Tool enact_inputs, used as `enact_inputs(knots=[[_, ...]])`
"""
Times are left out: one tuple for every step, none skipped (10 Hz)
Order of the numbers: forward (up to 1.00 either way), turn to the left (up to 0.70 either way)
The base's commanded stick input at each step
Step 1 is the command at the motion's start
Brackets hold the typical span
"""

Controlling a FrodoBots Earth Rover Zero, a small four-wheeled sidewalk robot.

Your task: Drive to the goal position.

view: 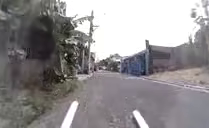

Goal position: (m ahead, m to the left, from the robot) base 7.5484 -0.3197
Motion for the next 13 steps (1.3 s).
enact_inputs(knots=[[0.85, 0.00], [0.85, 0.00], [0.85, 0.00], [0.85, 0.00], [0.85, 0.01], [0.85, 0.02], [0.85, 0.02], [0.85, 0.02], [0.85, 0.00], [0.85, 0.02], [0.85, -0.32], [0.85, -0.34], [0.85, -0.11]])
